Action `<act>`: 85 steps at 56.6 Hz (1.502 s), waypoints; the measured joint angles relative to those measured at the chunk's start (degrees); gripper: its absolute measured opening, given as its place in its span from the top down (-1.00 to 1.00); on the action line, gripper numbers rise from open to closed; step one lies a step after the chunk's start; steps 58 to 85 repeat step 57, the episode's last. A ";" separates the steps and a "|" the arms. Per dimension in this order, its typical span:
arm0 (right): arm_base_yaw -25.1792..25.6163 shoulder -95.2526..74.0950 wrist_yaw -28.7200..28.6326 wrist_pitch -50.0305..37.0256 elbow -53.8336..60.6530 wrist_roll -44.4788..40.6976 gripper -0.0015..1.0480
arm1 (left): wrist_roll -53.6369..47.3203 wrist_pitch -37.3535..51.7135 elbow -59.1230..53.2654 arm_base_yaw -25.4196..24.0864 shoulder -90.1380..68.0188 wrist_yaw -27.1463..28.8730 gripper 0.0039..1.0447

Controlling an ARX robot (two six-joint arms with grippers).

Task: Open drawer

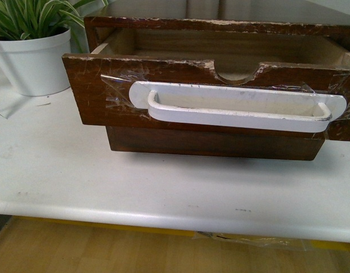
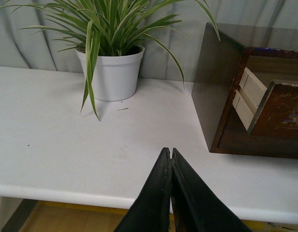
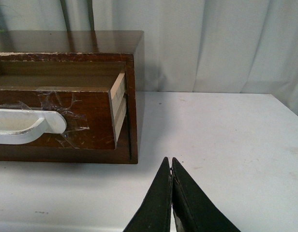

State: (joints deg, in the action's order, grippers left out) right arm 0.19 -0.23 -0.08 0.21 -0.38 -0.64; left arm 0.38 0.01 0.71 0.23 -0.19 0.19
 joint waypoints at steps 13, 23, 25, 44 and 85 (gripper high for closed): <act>0.00 0.00 0.00 0.00 0.00 0.00 0.35 | 0.02 0.00 0.00 0.00 0.00 0.00 0.26; 0.00 0.00 0.00 0.00 0.00 0.00 -0.37 | 0.02 0.00 0.00 -0.02 0.00 0.00 -0.42; 0.00 0.00 0.00 0.00 0.00 0.00 -0.47 | 0.02 0.00 0.00 -0.02 0.00 0.00 -0.56; 0.00 0.00 0.00 0.00 0.00 0.09 -0.83 | -0.09 0.00 0.00 -0.02 0.00 0.00 -0.89; 0.00 0.00 0.00 0.00 0.00 0.09 -0.83 | -0.11 0.00 0.00 -0.02 0.00 0.00 -0.89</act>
